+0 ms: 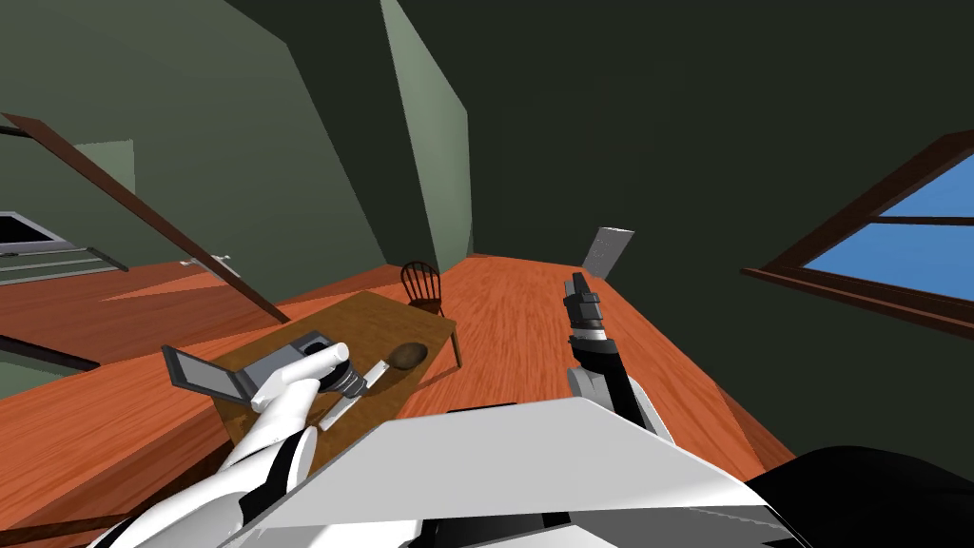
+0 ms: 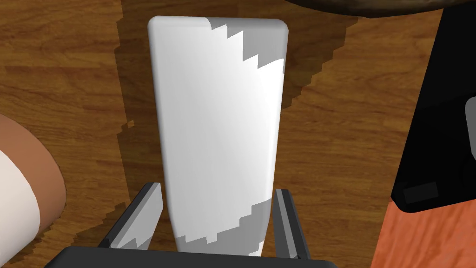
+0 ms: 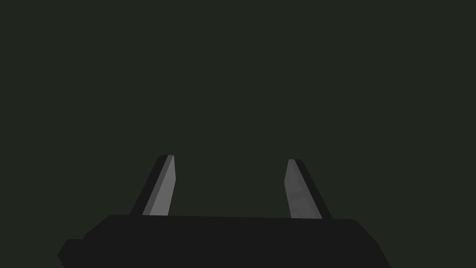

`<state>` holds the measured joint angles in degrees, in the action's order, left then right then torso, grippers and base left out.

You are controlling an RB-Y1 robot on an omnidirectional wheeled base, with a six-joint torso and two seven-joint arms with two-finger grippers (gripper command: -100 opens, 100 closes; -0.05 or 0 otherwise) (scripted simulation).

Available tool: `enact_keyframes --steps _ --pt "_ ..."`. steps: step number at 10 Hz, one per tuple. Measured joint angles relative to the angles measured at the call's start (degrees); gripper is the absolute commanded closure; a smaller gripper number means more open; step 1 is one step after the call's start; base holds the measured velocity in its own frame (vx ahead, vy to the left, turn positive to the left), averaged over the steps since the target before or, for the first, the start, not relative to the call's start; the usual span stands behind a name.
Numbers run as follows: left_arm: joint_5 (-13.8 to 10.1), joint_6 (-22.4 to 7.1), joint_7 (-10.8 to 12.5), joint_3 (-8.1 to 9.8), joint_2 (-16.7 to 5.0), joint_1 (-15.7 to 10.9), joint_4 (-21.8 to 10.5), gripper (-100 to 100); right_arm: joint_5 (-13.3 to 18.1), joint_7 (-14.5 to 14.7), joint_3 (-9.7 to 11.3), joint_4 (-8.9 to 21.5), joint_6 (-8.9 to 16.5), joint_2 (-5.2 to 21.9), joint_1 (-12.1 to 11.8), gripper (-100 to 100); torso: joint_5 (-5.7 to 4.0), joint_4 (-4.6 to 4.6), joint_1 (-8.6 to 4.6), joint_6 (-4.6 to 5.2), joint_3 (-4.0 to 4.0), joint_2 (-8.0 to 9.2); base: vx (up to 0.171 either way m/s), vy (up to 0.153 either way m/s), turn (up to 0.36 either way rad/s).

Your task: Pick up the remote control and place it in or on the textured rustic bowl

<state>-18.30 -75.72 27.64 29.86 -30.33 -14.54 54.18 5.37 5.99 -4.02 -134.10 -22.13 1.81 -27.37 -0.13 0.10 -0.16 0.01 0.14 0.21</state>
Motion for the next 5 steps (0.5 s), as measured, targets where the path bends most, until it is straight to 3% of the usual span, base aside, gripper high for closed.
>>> enact_keyframes --steps 5 --pt "2.19 -5.79 2.61 0.94 -0.75 -2.77 1.64 100 0.0 0.0 0.0 0.0 0.0 0.0 0.0 0 0.05 -0.06 0.06 -0.04 -0.07 -0.1 -0.026 0.003 -0.052"
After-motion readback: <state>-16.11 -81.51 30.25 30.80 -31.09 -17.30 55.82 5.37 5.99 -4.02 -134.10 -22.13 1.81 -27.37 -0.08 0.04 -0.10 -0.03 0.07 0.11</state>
